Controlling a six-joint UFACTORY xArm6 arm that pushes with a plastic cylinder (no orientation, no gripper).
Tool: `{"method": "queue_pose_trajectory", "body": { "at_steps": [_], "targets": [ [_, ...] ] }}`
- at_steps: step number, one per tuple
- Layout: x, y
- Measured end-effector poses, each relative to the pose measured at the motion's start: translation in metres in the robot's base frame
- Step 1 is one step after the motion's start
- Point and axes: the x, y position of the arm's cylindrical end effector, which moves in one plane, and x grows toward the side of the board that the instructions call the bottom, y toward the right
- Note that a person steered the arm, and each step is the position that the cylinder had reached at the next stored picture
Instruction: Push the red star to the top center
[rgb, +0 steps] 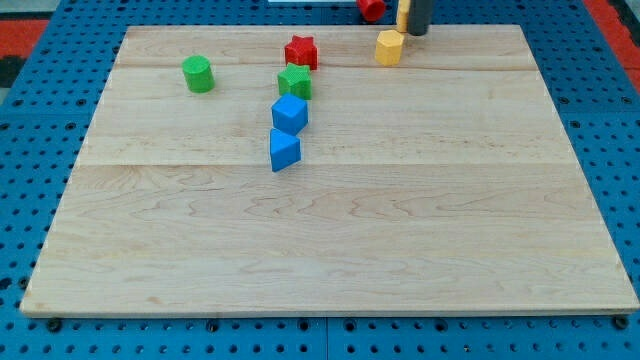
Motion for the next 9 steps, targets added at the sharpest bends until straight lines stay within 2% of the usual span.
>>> {"method": "queue_pose_trajectory", "body": {
  "at_steps": [1, 2, 3, 4, 5, 6, 7, 9],
  "targets": [
    [0.028, 0.002],
    [0.072, -0.041],
    [0.050, -0.062],
    [-0.001, -0.031],
    [0.047, -0.021],
    [0.076, -0.079],
    [0.074, -0.135],
    [0.084, -0.157]
  ]
}}
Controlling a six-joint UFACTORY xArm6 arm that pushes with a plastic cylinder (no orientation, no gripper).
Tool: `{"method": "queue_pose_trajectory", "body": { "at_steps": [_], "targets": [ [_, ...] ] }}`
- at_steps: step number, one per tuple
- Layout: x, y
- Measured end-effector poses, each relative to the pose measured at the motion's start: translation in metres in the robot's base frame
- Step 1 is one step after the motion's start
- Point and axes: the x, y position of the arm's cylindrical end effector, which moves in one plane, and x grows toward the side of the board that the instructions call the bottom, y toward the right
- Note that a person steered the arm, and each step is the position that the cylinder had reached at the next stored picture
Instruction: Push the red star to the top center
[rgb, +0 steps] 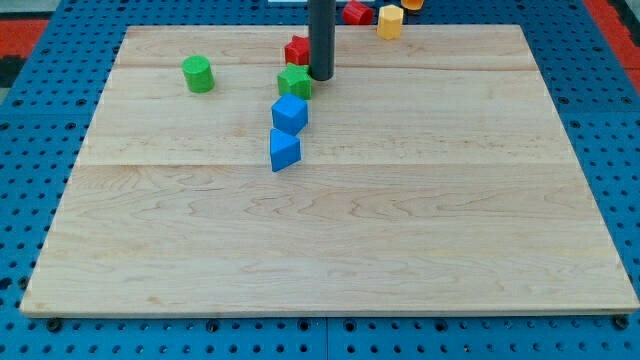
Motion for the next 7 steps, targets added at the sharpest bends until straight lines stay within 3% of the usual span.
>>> {"method": "queue_pose_trajectory", "body": {
  "at_steps": [1, 2, 3, 4, 5, 6, 7],
  "targets": [
    [-0.020, -0.013],
    [-0.014, -0.036],
    [-0.047, -0.054],
    [-0.070, -0.033],
    [-0.060, -0.055],
    [-0.064, -0.129],
    [-0.085, -0.109]
  ]
}}
